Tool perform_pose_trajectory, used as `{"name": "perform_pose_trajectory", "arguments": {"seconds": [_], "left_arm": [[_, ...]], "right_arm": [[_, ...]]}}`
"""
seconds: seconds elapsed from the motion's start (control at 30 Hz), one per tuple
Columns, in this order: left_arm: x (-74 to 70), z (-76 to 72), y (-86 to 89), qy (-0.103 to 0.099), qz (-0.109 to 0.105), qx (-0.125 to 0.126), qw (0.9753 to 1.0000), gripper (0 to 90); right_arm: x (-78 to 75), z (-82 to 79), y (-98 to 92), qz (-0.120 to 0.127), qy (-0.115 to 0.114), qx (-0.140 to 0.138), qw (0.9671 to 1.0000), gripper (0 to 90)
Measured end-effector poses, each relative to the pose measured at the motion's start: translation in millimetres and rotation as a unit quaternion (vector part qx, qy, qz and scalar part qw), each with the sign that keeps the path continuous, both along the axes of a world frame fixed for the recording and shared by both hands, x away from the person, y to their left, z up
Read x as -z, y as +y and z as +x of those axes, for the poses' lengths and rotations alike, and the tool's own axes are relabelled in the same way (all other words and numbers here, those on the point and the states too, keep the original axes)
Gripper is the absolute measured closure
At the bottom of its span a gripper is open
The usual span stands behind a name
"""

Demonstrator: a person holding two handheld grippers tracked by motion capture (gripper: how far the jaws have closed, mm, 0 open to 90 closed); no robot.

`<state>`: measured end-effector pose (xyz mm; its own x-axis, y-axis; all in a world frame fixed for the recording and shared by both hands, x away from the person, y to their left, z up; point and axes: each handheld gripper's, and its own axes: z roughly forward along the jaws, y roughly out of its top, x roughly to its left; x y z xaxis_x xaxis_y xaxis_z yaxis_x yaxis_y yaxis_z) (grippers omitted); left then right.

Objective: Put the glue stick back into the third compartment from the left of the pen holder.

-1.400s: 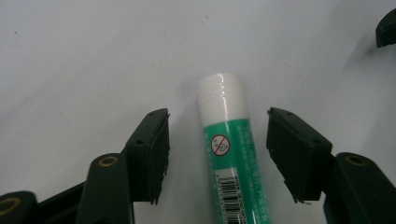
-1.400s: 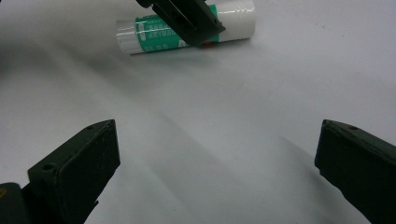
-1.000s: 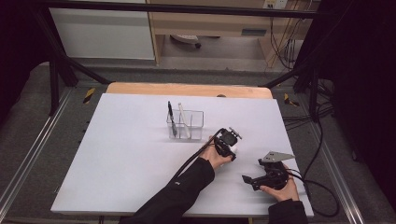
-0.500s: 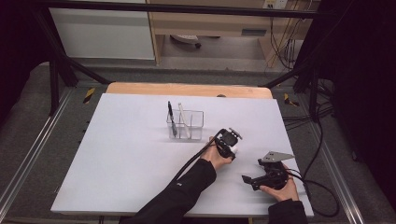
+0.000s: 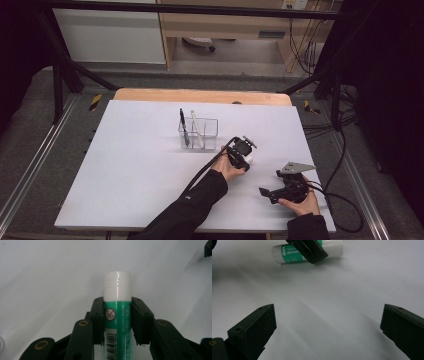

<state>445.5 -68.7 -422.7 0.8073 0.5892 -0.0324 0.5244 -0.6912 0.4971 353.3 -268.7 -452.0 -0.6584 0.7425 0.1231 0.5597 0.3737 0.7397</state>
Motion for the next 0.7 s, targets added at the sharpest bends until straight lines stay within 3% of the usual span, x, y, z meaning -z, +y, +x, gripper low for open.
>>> {"name": "perform_pose_trajectory", "arguments": {"seconds": [0.3, 0.7], "left_arm": [[-16.6, -3.0, 12.5, -0.012, -0.016, -0.003, 0.9998, 65.0], [-36.6, -12.3, 41.6, -0.048, -0.069, -0.017, 0.9963, 65.0]], "right_arm": [[0.0, -0.1, 0.1, 0.002, 0.000, 0.001, 1.0000, 0.9], [-0.2, -0.2, 0.0, 0.002, 0.000, 0.001, 1.0000, 0.6]]}}
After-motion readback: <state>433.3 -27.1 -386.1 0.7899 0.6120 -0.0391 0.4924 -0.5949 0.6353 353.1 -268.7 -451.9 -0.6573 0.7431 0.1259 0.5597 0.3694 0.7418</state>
